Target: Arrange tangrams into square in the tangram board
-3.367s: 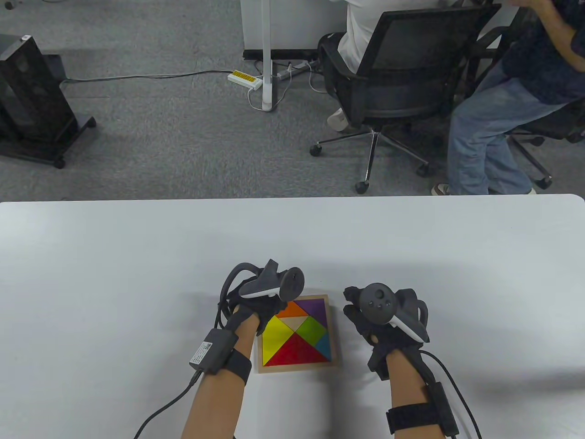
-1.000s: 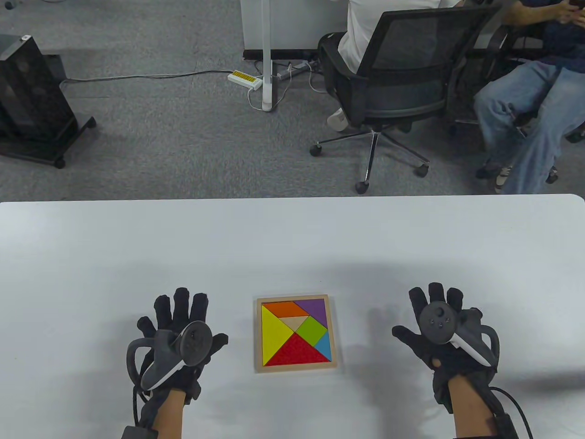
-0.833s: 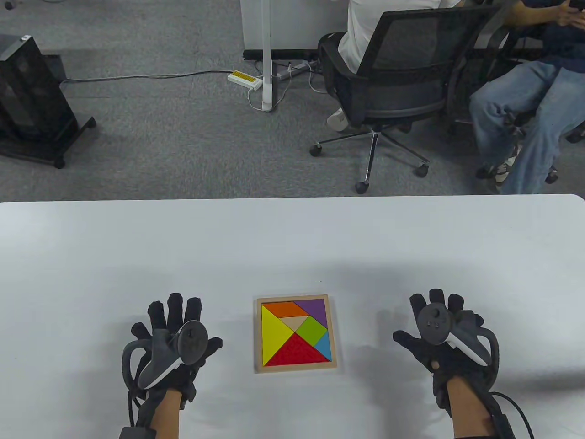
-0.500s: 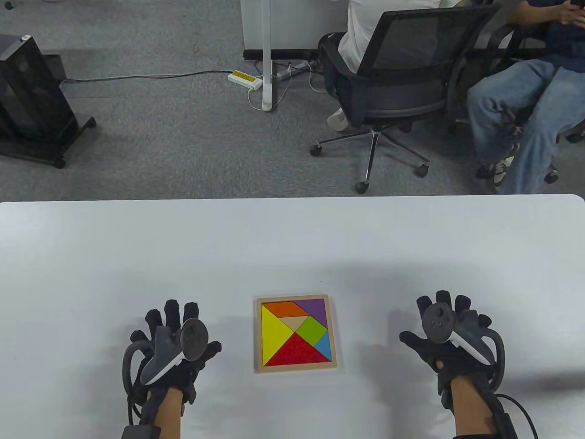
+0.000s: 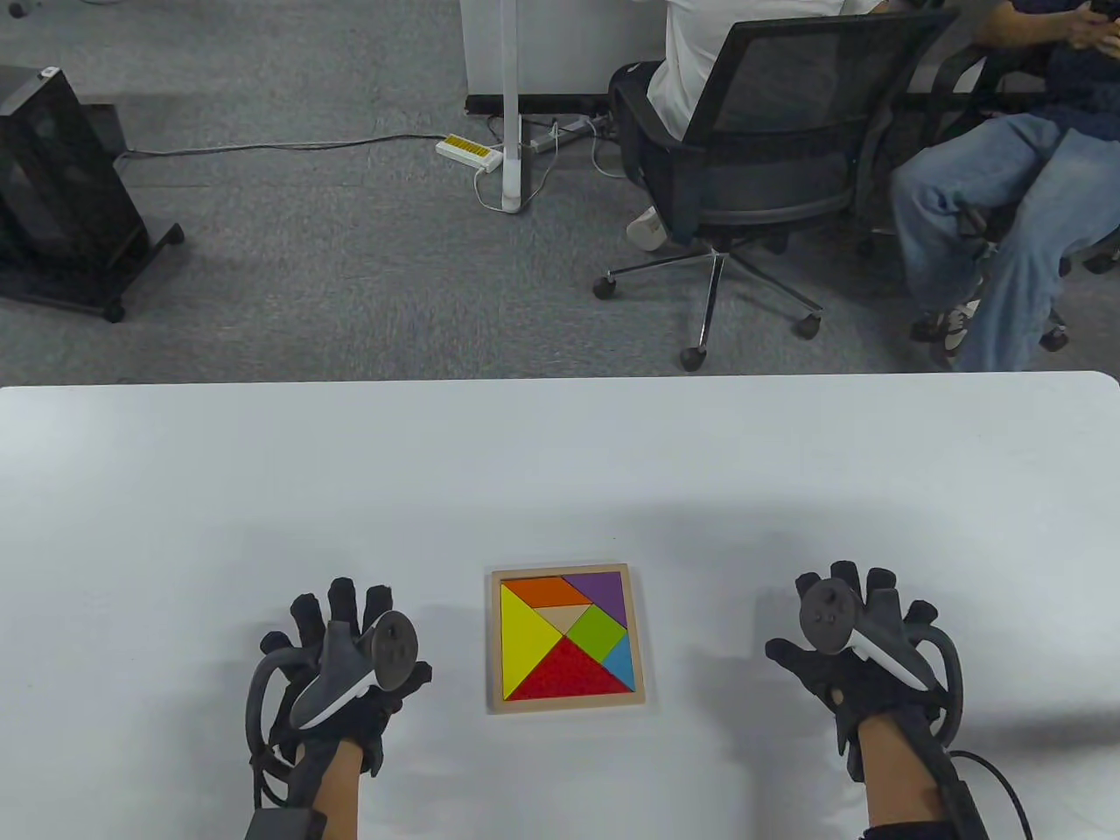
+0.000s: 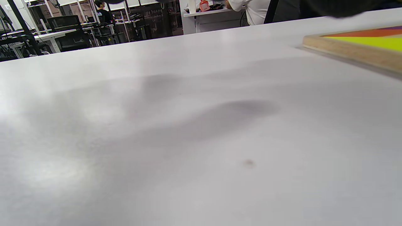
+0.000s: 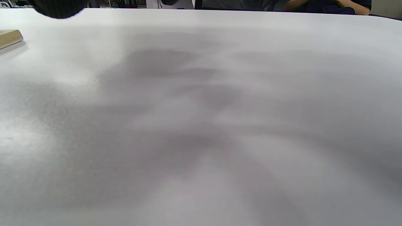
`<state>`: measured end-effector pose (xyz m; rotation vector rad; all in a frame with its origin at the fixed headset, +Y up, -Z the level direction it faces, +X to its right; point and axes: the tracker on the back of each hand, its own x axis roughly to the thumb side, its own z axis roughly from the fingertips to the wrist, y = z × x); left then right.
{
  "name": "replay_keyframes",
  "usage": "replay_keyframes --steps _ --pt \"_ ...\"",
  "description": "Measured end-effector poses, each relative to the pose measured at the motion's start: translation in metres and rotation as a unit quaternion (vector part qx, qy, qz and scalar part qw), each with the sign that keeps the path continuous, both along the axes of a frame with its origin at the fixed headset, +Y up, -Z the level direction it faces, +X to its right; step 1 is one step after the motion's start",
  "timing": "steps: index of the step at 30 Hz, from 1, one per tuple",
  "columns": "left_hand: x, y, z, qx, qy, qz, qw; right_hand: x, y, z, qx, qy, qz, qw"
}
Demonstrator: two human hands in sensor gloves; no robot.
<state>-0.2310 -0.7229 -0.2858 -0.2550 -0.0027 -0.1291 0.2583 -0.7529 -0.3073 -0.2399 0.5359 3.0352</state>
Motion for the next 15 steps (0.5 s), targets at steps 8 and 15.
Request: replay_keyframes --steps 8,15 --pt "-0.008 0.0021 0.001 0.0 0.014 0.007 1.0 -0.002 -0.0027 -0.0017 -0.003 0.003 0.003 1.0" --pt "-0.0078 0.006 0.0026 0.003 0.015 0.006 1.0 -0.0012 -0.0028 -0.0013 -0.003 0.002 0.002 1.0"
